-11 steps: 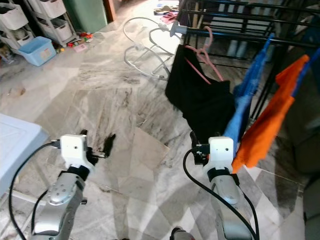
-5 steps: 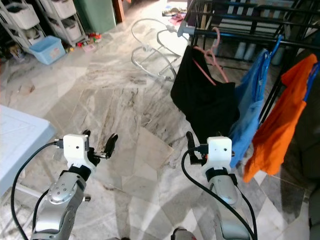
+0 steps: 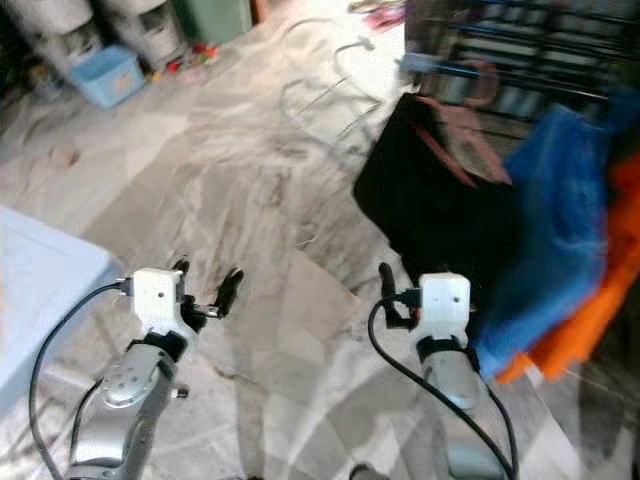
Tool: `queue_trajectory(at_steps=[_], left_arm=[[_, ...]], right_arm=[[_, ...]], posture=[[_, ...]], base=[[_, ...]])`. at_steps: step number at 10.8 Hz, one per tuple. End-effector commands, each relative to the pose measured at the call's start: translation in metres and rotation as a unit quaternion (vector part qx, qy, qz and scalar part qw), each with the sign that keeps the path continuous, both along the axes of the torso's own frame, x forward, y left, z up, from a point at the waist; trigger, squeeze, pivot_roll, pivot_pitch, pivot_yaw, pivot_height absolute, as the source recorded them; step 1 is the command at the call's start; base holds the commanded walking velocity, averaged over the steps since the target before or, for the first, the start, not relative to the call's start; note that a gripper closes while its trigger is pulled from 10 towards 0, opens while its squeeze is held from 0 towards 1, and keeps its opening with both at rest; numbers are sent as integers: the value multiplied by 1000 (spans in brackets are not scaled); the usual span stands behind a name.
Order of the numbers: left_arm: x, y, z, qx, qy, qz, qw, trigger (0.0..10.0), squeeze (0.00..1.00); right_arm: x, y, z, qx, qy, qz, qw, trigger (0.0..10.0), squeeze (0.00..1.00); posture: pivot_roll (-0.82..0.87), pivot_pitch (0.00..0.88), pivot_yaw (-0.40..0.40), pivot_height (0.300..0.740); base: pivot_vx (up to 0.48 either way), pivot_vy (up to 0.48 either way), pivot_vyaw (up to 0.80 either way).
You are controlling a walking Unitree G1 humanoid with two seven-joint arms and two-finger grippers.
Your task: Hang hanger
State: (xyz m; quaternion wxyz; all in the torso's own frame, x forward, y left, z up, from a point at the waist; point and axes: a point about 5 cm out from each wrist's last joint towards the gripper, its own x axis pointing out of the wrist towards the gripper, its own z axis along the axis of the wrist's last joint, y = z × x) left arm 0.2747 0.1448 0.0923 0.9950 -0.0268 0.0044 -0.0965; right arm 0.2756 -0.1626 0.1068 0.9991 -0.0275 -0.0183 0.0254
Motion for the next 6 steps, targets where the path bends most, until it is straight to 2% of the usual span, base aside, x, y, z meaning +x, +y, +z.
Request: queue_trajectory(at_steps=[1, 2, 3, 6], left_arm=[[1, -6, 1, -6, -1, -12, 1000, 10000, 0], [1, -6, 2, -5, -1, -13, 1000, 10000, 0], [2, -7, 1, -3, 1, -18, 1000, 10000, 0], [-1, -11, -5, -1, 14, -32, 999, 10000, 0]], right_arm=[[-4, -8, -2, -8, 3, -16, 1000, 10000, 1000], [-4, -8, -2, -10, 2, -17, 1000, 10000, 1000], [-3, -8, -1, -12, 2, -19, 1000, 10000, 0], [-4, -7, -3, -15, 7, -26, 1000, 10000, 0]], posture=[[-164, 194, 71, 740], [-164, 194, 71, 740], [-166, 195, 73, 740], [-169, 196, 71, 740]], base=[[416, 0, 0], [416, 0, 0], [416, 0, 0], [393, 0, 0]])
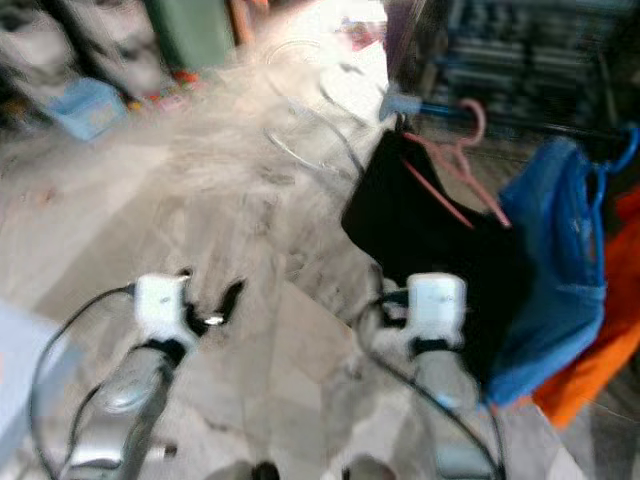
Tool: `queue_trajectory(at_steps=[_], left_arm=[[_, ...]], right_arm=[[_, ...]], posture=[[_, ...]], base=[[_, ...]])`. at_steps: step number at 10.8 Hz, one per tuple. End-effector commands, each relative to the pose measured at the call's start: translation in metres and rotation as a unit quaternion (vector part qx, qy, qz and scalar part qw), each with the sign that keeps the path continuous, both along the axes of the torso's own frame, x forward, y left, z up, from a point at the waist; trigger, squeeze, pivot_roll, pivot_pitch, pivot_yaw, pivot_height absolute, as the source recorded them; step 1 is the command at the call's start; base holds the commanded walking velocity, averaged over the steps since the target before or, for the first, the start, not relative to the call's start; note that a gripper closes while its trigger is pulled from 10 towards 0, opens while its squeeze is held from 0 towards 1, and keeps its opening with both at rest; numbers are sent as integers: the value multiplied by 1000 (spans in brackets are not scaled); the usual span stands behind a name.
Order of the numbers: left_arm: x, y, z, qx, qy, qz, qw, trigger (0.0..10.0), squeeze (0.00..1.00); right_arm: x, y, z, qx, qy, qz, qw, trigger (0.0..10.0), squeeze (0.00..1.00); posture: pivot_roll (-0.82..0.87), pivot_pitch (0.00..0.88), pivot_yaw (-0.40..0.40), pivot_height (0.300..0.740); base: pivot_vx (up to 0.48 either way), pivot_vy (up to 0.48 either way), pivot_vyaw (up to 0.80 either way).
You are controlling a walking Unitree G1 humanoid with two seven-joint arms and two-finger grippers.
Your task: Hang hanger
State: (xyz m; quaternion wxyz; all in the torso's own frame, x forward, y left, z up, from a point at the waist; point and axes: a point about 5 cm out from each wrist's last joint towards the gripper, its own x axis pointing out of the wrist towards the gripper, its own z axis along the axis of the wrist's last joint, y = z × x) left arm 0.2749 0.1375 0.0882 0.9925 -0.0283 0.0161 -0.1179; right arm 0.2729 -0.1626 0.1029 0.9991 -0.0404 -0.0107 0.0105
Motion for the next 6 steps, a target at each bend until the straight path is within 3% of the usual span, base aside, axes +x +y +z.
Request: queue_trajectory(at_steps=[1, 2, 6], left_arm=[[-1, -4, -2, 0, 4, -10, 1000, 10000, 0], [-1, -5, -3, 0, 7, -10, 1000, 10000, 0], [1, -2, -11, -8, 37, 25, 999, 10000, 0]], right_arm=[[-1, -7, 1, -4, 1, -12, 1000, 10000, 0], [0, -9, 1, -8, 3, -17, 1000, 10000, 0], [0, -7, -4, -19, 19, -16, 1000, 10000, 0]], posture=[[-169, 195, 70, 740], [-170, 195, 68, 740], [-174, 194, 58, 740]], base=[[356, 0, 0], [356, 0, 0], [0, 0, 0]])
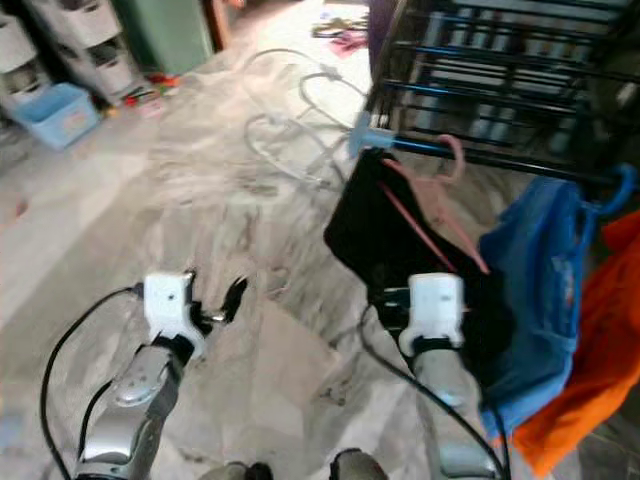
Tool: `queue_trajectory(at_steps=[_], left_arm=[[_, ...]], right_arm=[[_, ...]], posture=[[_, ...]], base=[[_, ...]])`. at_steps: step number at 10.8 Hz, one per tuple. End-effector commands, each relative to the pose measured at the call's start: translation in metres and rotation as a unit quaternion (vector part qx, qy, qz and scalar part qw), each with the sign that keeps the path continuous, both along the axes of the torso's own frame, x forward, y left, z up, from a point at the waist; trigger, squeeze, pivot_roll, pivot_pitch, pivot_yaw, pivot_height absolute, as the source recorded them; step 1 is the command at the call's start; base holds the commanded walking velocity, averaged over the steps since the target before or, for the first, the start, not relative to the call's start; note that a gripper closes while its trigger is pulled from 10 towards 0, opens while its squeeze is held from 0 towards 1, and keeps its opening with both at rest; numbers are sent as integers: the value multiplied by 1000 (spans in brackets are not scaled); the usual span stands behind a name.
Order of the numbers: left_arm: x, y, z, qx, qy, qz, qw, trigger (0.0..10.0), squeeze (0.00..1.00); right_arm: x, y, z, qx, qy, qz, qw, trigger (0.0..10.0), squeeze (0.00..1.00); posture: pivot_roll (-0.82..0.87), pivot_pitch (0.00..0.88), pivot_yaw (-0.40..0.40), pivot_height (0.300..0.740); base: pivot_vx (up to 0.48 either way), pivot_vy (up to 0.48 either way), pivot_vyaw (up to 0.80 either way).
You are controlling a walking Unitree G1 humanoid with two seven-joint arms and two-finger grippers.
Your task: Hang hanger
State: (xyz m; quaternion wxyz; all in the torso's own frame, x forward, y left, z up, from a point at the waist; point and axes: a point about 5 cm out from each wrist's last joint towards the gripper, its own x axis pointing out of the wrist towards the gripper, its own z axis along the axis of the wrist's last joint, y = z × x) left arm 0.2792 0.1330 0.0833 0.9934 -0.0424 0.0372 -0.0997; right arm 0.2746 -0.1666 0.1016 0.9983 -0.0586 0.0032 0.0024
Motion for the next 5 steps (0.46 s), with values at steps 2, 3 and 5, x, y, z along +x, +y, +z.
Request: queue_trajectory(at_steps=[2, 3, 5], left_arm=[[-3, 4, -7, -3, 20, 11, 1000, 10000, 0], [-2, 5, -8, -3, 23, 14, 1000, 10000, 0], [-1, 6, -8, -12, 28, 15, 999, 10000, 0]], right_arm=[[-1, -3, -3, 4, 11, -8, 1000, 10000, 0], [-1, -3, -4, 8, 19, -9, 1000, 10000, 0], [-1, -1, -2, 2, 15, -6, 1000, 10000, 0]], posture=[[-172, 192, 57, 740], [-172, 191, 58, 740], [-173, 192, 61, 740]], base=[[0, 0, 0], [0, 0, -706], [0, 0, -712]])
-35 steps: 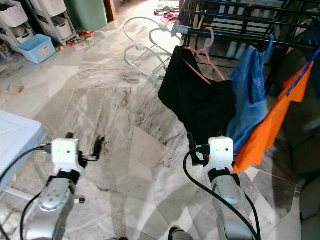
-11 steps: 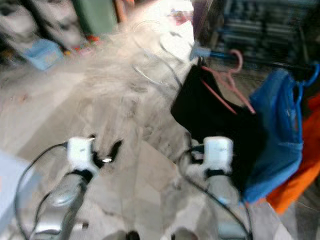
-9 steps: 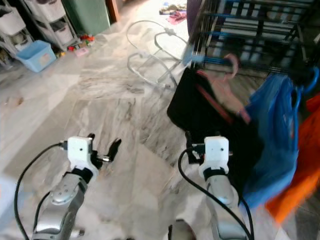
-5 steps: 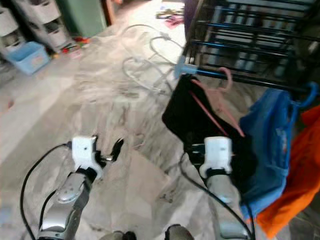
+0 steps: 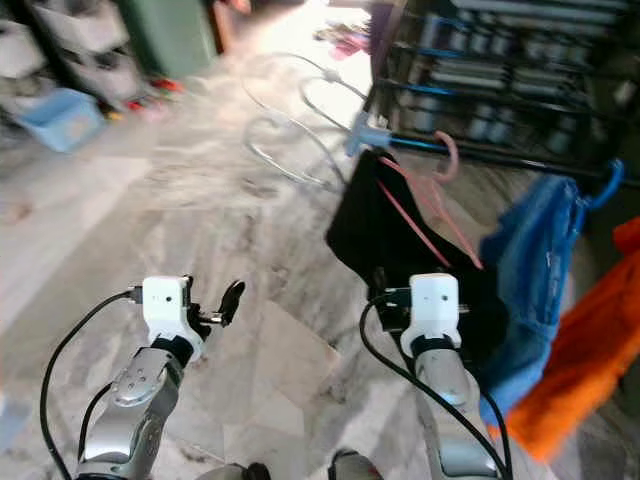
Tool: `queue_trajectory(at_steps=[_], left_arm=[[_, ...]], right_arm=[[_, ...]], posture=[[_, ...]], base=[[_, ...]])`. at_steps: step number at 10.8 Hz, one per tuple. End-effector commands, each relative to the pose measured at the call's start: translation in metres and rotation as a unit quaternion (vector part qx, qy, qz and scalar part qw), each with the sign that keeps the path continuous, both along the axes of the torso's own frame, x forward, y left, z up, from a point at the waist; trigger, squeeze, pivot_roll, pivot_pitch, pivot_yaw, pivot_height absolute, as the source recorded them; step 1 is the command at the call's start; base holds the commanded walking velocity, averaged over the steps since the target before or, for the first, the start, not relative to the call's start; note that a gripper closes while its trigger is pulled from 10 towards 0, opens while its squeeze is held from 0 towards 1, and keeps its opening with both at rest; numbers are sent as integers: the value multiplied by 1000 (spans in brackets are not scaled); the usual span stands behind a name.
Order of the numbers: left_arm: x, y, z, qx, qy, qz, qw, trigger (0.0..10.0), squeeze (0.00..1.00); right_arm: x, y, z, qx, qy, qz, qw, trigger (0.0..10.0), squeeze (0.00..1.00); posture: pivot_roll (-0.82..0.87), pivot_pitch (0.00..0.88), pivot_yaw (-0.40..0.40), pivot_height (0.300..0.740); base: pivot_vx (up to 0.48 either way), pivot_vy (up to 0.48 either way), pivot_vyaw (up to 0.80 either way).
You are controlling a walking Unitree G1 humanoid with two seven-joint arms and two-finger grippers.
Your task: Hang hanger
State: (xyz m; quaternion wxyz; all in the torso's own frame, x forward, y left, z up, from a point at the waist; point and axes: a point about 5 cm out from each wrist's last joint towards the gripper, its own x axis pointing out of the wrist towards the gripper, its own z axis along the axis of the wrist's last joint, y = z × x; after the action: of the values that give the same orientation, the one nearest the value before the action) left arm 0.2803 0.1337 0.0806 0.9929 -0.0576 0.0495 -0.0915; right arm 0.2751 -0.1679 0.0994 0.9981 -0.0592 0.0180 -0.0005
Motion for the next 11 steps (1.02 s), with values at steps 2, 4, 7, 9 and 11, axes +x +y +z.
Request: queue_trajectory(at_steps=[2, 4, 7, 9, 11], left_arm=[[-1, 6, -5, -3, 19, 8, 1000, 10000, 0], [1, 7, -5, -3, 19, 5, 1000, 10000, 0], [1, 6, -6, -2, 21, 4, 1000, 10000, 0], [1, 6, -6, -2, 21, 4, 1000, 10000, 0], [1, 6, -6, -2, 21, 4, 1000, 10000, 0]], right_arm=[[-2, 1, 2, 1, -2, -1, 1000, 10000, 0], [-4, 2, 6, 6, -15, 2, 1000, 10000, 0], [-4, 5, 6, -8, -13, 8, 1000, 10000, 0], [-4, 5, 6, -8, -13, 8, 1000, 10000, 0], [-4, 5, 6, -8, -13, 8, 1000, 10000, 0]], posture=[[-176, 191, 64, 740], [-177, 188, 68, 740], [-178, 185, 66, 740], [-178, 185, 66, 740], [-178, 185, 66, 740]], base=[[0, 0, -709], [0, 0, 0], [0, 0, 0], [0, 0, 0], [0, 0, 0]])
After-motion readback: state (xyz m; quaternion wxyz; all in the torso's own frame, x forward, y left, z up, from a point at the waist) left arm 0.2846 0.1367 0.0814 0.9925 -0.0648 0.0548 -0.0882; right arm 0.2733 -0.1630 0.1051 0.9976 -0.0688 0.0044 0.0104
